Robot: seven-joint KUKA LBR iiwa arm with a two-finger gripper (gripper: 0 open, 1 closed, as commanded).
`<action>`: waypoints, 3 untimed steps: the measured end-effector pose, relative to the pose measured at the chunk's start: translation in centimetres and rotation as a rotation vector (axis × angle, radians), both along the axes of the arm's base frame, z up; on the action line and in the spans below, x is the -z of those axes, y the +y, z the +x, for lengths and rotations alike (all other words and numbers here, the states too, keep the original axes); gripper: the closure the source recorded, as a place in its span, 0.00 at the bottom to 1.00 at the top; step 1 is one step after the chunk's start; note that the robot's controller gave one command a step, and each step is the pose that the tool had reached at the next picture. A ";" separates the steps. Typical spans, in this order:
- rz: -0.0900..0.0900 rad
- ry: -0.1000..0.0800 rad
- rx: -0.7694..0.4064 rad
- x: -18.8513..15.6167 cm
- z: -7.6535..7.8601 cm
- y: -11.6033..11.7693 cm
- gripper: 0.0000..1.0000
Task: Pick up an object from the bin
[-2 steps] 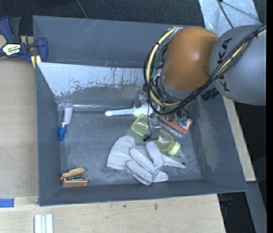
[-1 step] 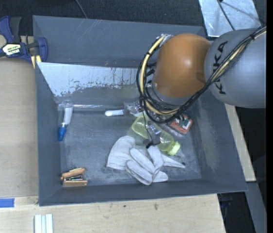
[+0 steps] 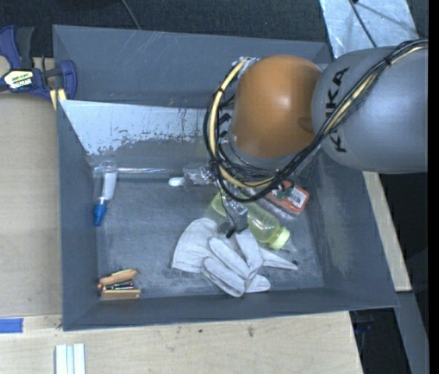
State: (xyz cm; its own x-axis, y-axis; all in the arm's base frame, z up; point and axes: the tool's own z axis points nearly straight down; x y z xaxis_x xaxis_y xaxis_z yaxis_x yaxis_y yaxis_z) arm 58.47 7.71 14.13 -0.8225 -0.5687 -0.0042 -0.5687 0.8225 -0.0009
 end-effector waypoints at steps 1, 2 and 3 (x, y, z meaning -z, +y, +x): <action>-0.002 0.000 -0.304 5.0 0.2 1.3 0.00; -0.001 0.002 -0.365 6.9 0.5 1.2 1.00; -0.001 0.002 -0.365 6.9 0.5 1.2 1.00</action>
Offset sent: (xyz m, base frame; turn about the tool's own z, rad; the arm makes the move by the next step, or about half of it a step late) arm 0.0037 0.0119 -0.0713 -0.3692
